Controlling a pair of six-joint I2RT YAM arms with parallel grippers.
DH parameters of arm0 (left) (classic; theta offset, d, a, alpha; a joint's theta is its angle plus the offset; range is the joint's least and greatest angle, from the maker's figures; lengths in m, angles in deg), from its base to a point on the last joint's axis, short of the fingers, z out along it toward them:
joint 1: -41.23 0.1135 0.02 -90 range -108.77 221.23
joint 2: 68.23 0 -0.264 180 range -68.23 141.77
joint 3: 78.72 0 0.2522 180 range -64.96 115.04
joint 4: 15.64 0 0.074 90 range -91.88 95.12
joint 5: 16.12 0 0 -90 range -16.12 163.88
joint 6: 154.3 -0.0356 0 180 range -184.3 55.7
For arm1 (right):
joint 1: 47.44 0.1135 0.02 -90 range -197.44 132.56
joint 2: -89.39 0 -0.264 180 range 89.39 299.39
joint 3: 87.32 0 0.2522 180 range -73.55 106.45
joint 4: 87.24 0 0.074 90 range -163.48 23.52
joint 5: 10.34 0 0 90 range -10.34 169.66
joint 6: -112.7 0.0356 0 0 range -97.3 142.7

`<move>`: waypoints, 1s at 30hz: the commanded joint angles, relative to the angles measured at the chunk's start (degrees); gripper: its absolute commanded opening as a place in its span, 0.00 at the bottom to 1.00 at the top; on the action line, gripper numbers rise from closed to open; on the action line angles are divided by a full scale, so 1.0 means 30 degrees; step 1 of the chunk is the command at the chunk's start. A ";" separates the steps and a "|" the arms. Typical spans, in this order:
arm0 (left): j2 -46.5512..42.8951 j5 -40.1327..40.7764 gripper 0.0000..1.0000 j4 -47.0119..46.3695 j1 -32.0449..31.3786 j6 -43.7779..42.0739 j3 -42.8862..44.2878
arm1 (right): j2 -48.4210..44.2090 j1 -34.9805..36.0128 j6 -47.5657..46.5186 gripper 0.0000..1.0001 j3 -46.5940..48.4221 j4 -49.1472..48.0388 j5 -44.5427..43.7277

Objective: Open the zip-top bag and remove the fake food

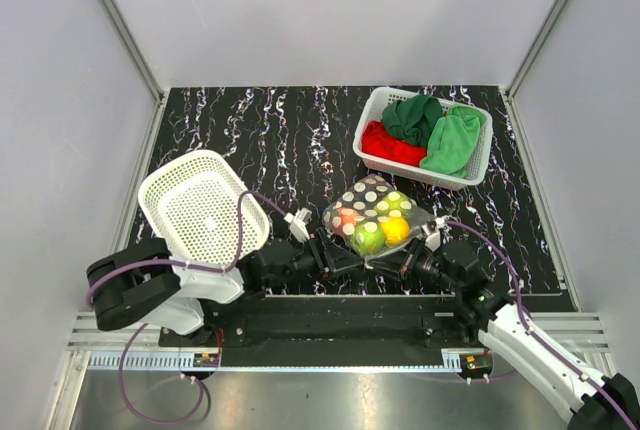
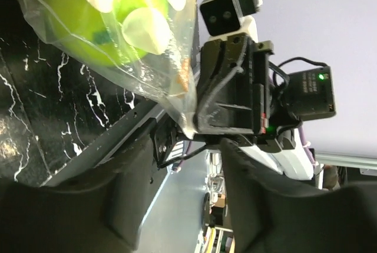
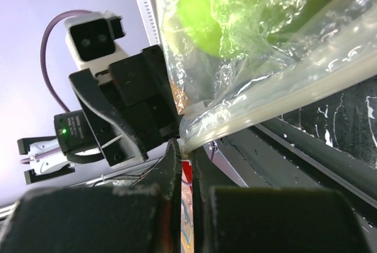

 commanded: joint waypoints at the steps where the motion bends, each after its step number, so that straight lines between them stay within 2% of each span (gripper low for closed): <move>1: 0.1266 -0.0652 0.62 -0.1810 0.0287 0.0530 0.1259 | -0.1125 0.0013 -0.0246 0.00 0.0080 0.0340 0.0288; 5: 0.2906 -0.1383 0.71 -0.2982 0.0317 0.1380 0.2166 | -0.2442 0.0013 -0.0744 0.00 0.0403 0.1892 0.0464; 8: 0.4400 -0.1708 0.73 -0.4971 0.0317 0.2375 0.2404 | -0.2737 0.0013 -0.0802 0.00 0.0286 0.2012 0.0844; 13: 0.6187 -0.2322 0.69 -0.6850 0.0288 0.3343 0.3252 | -0.2972 0.0013 -0.1066 0.00 0.0520 0.2216 0.1344; 17: 0.6162 -0.2002 0.57 -0.7262 0.0346 0.3579 0.2845 | -0.3235 0.0014 -0.1446 0.00 0.1134 0.2948 0.1227; 18: 0.6074 -0.1943 0.48 -0.7117 0.0404 0.3579 0.2641 | -0.3323 0.0013 -0.1476 0.00 0.1310 0.3182 0.1110; 20: 0.5927 -0.1884 0.36 -0.7174 0.0434 0.3520 0.2493 | -0.3558 0.0042 -0.1535 0.00 0.1341 0.3623 0.0964; 21: 0.5869 -0.1826 0.22 -0.7233 0.0463 0.3462 0.2434 | -0.3646 0.0014 -0.1477 0.00 0.1312 0.3740 0.0818; 23: 0.5752 -0.1796 0.12 -0.7204 0.0492 0.3432 0.2433 | -0.3968 0.0013 -0.1273 0.00 0.1166 0.3887 0.0700; 24: 0.5693 -0.1767 0.00 -0.7088 0.0493 0.3374 0.2404 | -0.4114 0.0013 -0.1185 0.00 0.1165 0.3916 0.0554; 30: 0.4904 -0.1649 0.00 -0.6181 0.0522 0.2761 0.2229 | -0.5081 0.0013 -0.0599 0.00 0.1662 0.5466 -0.1229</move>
